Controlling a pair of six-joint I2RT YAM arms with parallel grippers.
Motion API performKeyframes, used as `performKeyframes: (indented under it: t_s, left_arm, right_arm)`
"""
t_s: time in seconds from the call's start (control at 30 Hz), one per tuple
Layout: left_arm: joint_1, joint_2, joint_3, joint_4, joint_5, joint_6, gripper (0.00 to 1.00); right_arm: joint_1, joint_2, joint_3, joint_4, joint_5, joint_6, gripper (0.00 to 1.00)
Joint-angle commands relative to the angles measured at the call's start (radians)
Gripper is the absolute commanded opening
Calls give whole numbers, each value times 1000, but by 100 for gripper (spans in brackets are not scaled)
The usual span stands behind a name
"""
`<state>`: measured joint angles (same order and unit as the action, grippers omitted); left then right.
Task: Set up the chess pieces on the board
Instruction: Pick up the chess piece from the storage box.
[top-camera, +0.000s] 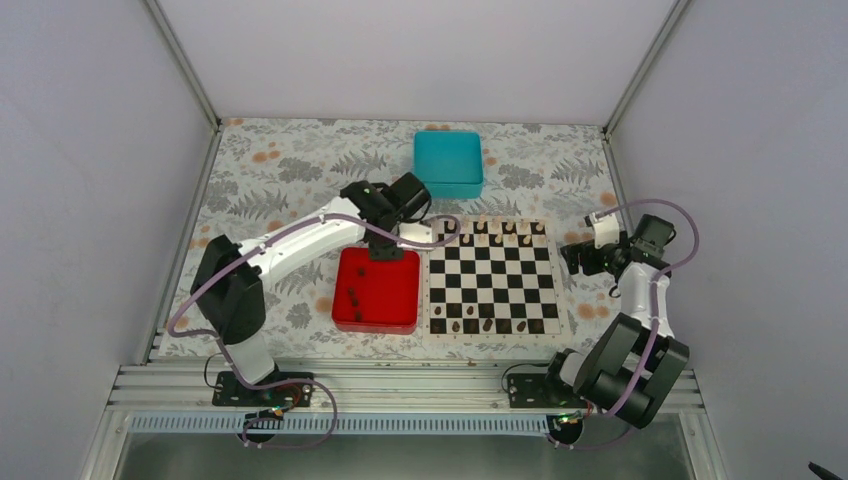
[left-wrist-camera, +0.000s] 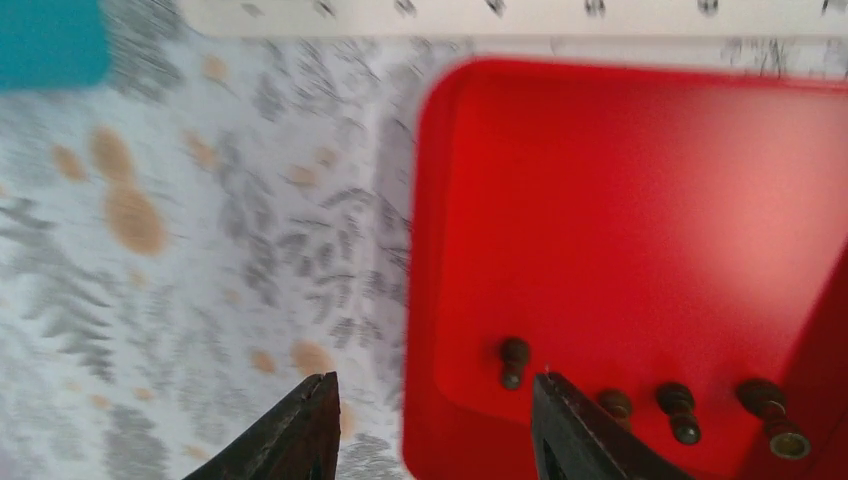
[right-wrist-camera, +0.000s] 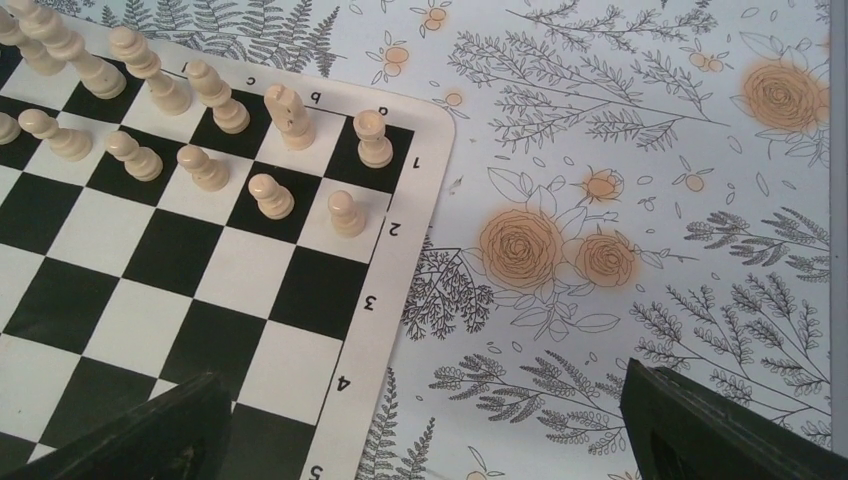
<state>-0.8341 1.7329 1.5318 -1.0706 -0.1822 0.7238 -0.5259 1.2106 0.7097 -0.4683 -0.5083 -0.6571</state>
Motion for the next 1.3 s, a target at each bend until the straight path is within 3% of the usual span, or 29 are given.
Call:
performKeyframes:
  t_s: [0.0,0.3,0.6,0.83,1.27]
  left_arm:
    - [37,-41,-144,91,37,-18,48]
    - [114,-46,-305,198,55,-6,48]
    - [164,-8,-322,205,102,7,48]
    - [174,-13,-333,182,127,12,42]
    - [174,-46,-343,165,99,-4,42]
  right_arm:
    - [-10,-28,-10,73,-23,30,100]
    - [-11,-28,-8,58,-39,30,100]
    - [-11,-18,-8,43,-46,21,100]
    - [-11,-10,-7,40,-50,21,100]
    - [-11,-3,-9,31,-55,16,100]
